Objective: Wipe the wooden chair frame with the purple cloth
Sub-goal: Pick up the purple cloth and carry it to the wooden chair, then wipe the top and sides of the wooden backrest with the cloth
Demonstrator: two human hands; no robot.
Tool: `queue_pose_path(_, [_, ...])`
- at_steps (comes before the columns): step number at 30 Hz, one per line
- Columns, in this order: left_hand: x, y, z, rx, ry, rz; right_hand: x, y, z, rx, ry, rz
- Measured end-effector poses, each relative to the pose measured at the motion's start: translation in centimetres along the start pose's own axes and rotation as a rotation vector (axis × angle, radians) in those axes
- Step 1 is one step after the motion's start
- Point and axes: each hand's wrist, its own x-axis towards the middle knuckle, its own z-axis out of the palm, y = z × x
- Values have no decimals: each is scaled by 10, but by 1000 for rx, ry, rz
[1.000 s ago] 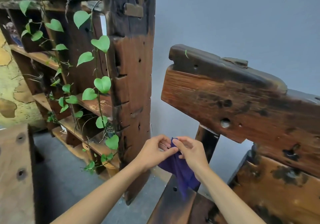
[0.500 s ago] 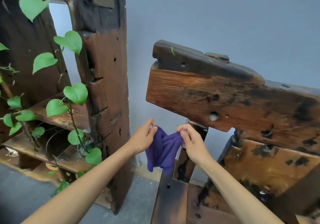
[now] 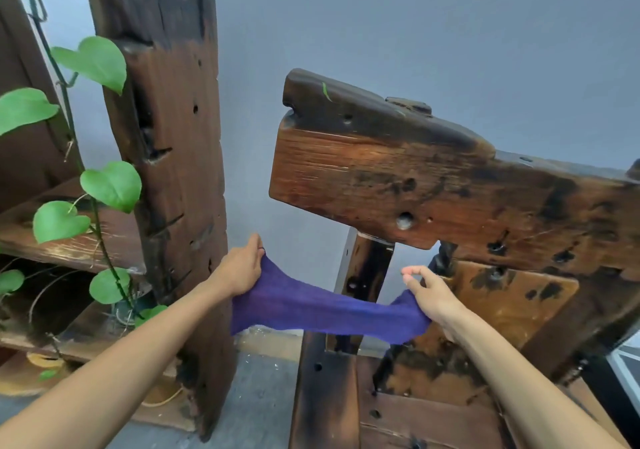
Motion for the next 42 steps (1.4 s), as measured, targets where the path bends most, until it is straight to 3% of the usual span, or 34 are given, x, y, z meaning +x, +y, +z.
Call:
queue_pose_path(4, [6,7,-5,-104,-120,-32,-3,-5,-3,57,-249,234])
queue_pose_path(9, [19,14,-12,-503,-236,-202,-8,-2,-7,36,-522,352])
queue_pose_path(13, [20,15,-16,-823,-316,-274,-16,4,-6,-5,-575,360])
queue_pose_path(16, [24,17,-18,-932,-385,-281,-18,7,-9,70,-605,325])
queue_pose_path(20, [26,12,-25,-1180,-645,-318,-18,8,-20,263,-707,308])
queue_pose_path(23, [23,9,-28,-1189,-814,-345,-17,4,-28,217,-795,349])
queue_pose_path(25, [20,9,-26,-1100,-840,-379,-19,-3,-31,-10,-830,353])
queue_pose_path(28, [16,11,-24,-953,-804,-375,-18,-16,-29,-535,-688,218])
queue_pose_path(30, [15,13,-28,-915,-815,-349,-15,-21,-27,-565,-557,166])
queue_pose_path(33, [15,14,-33,-896,-818,-341,-16,-23,-28,-267,-452,137])
queue_pose_path(39, [17,20,-37,-743,-348,-314,-15,-17,-32,319,-277,118])
queue_pose_path(42, [21,28,-49,-795,-327,-290,-11,-22,-35,618,-198,80])
